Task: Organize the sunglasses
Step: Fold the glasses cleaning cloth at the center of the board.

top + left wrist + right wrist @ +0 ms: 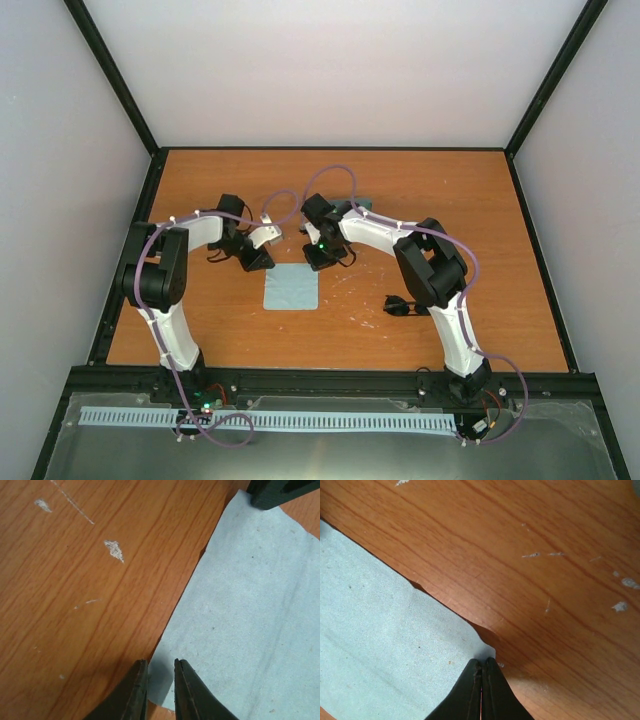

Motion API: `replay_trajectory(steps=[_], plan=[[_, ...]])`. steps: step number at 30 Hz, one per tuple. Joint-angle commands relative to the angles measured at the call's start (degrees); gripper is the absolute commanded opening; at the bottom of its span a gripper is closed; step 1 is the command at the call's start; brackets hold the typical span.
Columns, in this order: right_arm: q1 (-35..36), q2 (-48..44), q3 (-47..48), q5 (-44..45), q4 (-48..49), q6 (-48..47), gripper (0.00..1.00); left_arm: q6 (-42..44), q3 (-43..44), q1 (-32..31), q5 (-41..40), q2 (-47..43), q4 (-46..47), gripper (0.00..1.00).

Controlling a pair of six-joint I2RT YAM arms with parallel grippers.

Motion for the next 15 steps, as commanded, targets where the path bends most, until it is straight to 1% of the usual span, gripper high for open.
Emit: replay_trajectory(steps=[1,6,10,15], plan=[[0.9,0.7,-2.2,1.3,-1.8,0.8,0.03,-0.4,-2.7,-0.6,-1.5,0.9,-0.7,0.17],[0.9,0.3,-2.8,1.6,-1.8,0.7,0.03,-0.2,-3.8,-0.6,-2.5,0.3,-0.2,0.02],[0.9,-0.3,-3.1,2.2,-1.4,0.9,0.03,-0.4,-3.5,-0.6,-2.6,-0.5,0.3,0.01],[0.9,-2.2,-4.3,1.5,0.5,1.1,0.03,-1.4,-1.3,-0.6,-0.1,-2.1,-0.7,0.01]])
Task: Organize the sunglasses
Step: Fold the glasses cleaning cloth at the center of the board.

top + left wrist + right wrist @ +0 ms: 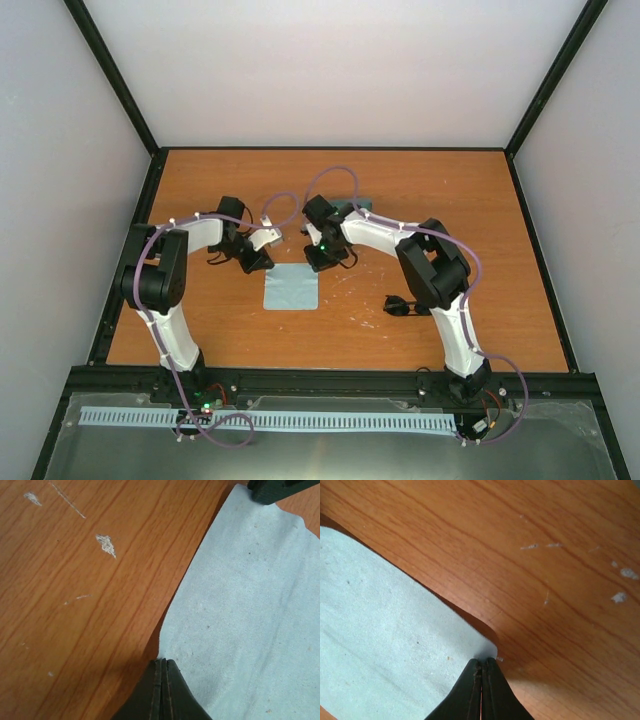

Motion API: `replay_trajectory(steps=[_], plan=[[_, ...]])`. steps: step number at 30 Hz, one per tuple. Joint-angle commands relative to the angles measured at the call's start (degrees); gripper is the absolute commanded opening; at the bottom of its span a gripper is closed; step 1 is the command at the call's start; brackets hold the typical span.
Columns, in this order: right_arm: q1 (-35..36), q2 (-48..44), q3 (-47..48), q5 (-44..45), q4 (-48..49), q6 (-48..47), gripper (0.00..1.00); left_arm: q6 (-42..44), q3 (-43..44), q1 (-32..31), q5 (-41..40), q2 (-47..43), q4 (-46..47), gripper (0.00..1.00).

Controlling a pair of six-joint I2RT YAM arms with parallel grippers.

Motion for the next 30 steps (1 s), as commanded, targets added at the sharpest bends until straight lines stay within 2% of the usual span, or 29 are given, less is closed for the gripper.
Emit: replay_trajectory(steps=[1,8,18,19,22,24,27,30], plan=[[0.8,-1.6,-3.0,1.1,-0.6,0.6,0.03,-1.2,1.1,-0.3,-0.2,-1.4,-2.7,0.01],[0.9,-4.6,-5.4,-0.3,1.8,0.7,0.03,-2.7,0.4,-0.4,3.0,-2.9,-3.2,0.01],[0.8,-7.4,-7.9,-1.3,5.2,1.7,0.03,-5.2,-2.9,-0.4,3.5,-7.1,-0.3,0.01],[0.8,-7.1,-7.5,-1.5,5.2,1.9,0.05,-5.2,-3.2,-0.4,3.5,-7.1,-0.3,0.01],[0.8,-5.8,-5.6,-2.5,5.2,2.3,0.21,-5.2,-4.1,-0.4,3.1,-7.3,0.3,0.01],[0.8,-4.7,-4.2,-3.0,4.5,2.3,0.28,-4.9,-4.4,-0.4,2.8,-7.3,0.3,0.01],[0.9,-2.9,-2.6,-2.4,3.2,1.7,0.36,-4.6,-4.8,-0.4,2.5,-7.2,0.5,0.01],[0.9,-1.5,-0.8,-1.4,2.3,1.3,0.39,-4.4,-4.9,-0.4,2.5,-7.0,0.6,0.01]])
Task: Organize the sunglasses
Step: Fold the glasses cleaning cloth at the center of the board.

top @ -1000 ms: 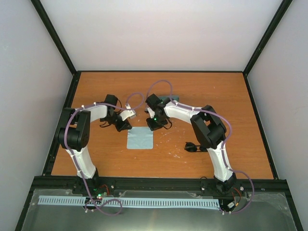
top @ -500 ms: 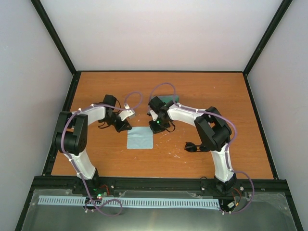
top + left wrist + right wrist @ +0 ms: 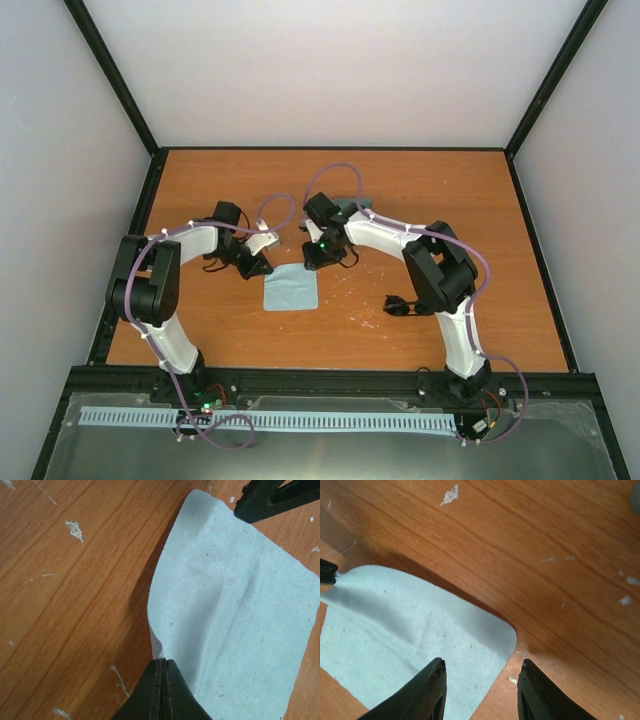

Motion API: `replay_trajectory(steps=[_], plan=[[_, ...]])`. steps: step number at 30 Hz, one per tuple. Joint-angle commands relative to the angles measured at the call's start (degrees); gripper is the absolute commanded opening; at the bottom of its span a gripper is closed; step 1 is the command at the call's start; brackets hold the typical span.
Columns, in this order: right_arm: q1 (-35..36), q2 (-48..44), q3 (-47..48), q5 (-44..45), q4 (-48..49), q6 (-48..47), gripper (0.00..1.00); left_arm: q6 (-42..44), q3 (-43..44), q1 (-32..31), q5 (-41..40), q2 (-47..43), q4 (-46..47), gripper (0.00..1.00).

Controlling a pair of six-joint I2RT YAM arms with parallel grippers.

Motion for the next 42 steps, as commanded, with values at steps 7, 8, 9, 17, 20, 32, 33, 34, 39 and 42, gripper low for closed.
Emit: replay_trajectory(steps=[7,8,9,17,20,32,33,34,39,42], plan=[[0.8,6.0,5.9,2.1,-4.7,-1.9,0.36,-0.1,0.5,-0.3,0.3,-0.8,1.2,0.01],[0.8,6.0,5.9,2.2,-4.9,-2.0,0.35,-0.1,0.5,-0.3,0.2,-0.8,1.2,0.01],[0.9,6.2,6.2,2.3,-5.1,-2.2,0.34,-0.2,0.5,-0.3,0.2,-0.7,1.2,0.01],[2.1,7.9,7.0,3.6,-6.5,-2.4,0.22,-0.1,0.2,-0.3,0.2,-0.7,1.6,0.01],[2.3,8.2,6.7,3.9,-6.5,-2.1,0.17,0.0,0.2,-0.3,0.2,-0.5,1.7,0.01],[2.3,5.7,4.7,6.7,-5.1,-1.0,0.03,-0.4,0.0,-0.3,0.8,-1.7,1.6,0.01],[2.3,4.4,4.2,6.6,-4.5,-0.9,0.03,-0.4,0.0,-0.3,1.0,-1.9,1.6,0.01],[2.4,3.5,3.7,6.4,-3.9,-0.8,0.03,-0.5,-0.1,-0.3,1.3,-2.2,1.6,0.01],[2.4,-0.2,0.5,4.3,-0.4,-0.1,0.03,-0.7,-0.4,-0.3,1.8,-3.5,1.3,0.01],[2.4,-2.0,-1.6,2.9,1.2,0.5,0.03,-0.7,-1.1,-0.3,2.1,-4.5,1.3,0.01]])
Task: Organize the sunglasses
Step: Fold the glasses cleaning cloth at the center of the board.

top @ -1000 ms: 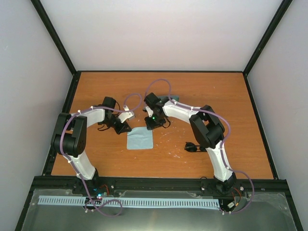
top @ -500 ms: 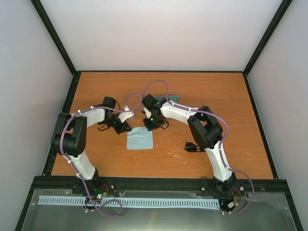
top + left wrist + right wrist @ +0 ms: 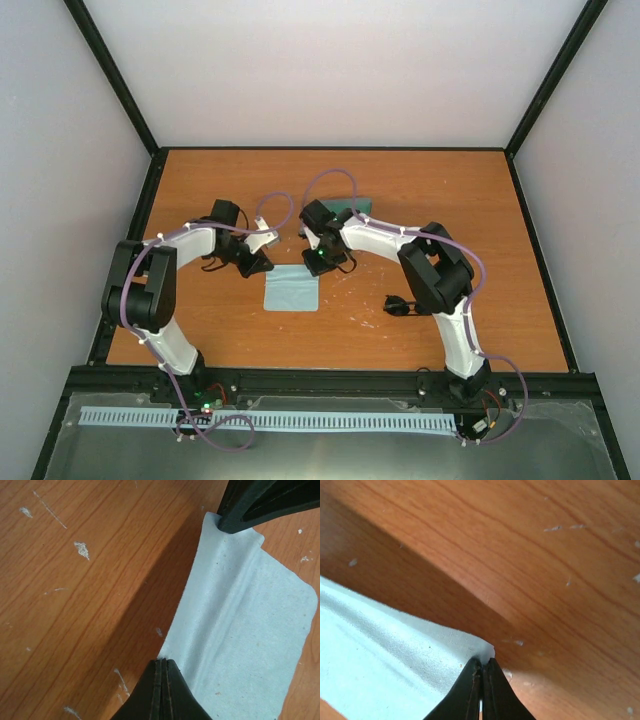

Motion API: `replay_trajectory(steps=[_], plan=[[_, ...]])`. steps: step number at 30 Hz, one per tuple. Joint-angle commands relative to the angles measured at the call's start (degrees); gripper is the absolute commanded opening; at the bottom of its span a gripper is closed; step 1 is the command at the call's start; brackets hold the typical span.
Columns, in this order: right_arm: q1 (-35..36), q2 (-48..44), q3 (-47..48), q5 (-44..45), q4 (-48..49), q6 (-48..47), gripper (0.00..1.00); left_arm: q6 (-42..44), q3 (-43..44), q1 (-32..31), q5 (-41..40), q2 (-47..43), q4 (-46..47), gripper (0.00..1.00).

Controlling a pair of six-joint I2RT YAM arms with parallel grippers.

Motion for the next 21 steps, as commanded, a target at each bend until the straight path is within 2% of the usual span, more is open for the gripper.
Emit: replay_trajectory(steps=[1,11,21], plan=[[0.7,-4.8,-3.0,-2.0,3.7,1.4,0.03,-0.8,-0.9,-0.3,1.8,-2.8,0.1,0.01],[0.8,-10.2,-9.0,-6.5,7.1,2.1,0.03,-1.8,-3.9,-0.4,4.0,-5.7,0.0,0.01],[2.9,-10.2,-11.4,-8.7,6.7,1.9,0.03,-3.1,-7.0,-0.8,5.0,-9.5,-0.4,0.01]])
